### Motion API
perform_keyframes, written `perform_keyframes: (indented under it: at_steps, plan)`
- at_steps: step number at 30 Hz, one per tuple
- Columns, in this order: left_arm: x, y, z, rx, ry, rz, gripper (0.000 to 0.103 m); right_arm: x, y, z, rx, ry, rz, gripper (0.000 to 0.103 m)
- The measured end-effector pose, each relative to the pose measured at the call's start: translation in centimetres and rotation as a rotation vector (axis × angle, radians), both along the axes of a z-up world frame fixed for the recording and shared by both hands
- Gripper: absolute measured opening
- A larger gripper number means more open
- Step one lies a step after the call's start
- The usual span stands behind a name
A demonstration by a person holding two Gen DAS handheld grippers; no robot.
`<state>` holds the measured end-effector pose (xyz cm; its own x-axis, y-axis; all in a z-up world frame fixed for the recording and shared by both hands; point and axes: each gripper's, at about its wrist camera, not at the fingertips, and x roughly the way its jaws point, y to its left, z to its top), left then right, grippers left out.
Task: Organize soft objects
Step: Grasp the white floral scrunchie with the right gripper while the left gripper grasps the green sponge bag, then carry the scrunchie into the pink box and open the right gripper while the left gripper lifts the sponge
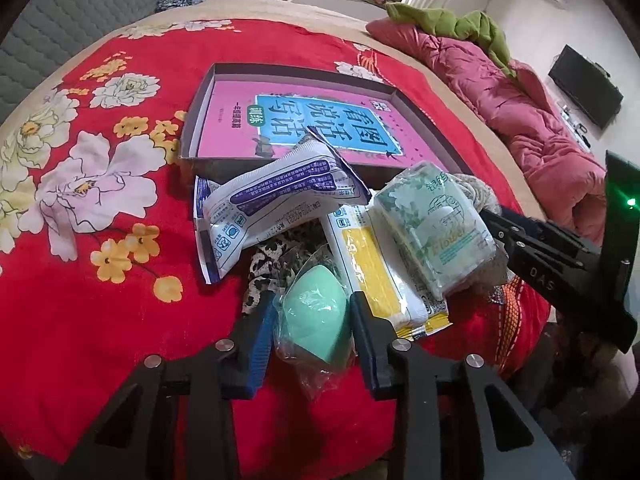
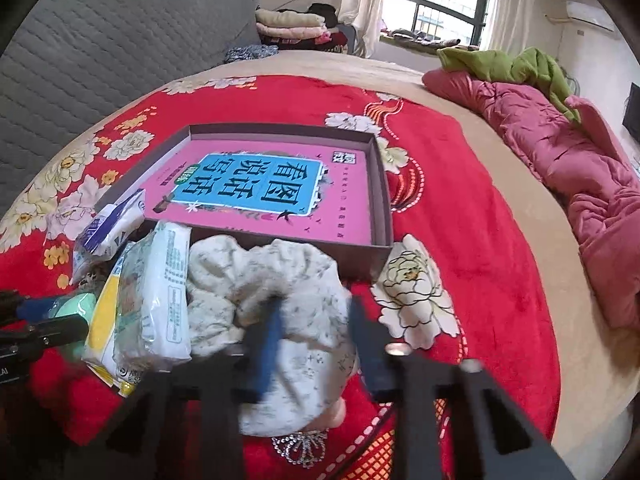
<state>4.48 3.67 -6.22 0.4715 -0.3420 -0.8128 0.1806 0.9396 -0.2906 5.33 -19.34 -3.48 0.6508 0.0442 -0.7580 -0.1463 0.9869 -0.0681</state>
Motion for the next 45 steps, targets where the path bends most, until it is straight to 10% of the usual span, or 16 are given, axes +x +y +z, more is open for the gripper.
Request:
perform_keyframes:
  at_steps: [45]
  plan:
    - [0.0,0.0,8.6,-0.062,-0.181,0.072,0.037,-1.8,-1.2,8.0,0.148,-0.224,0.025,0.011]
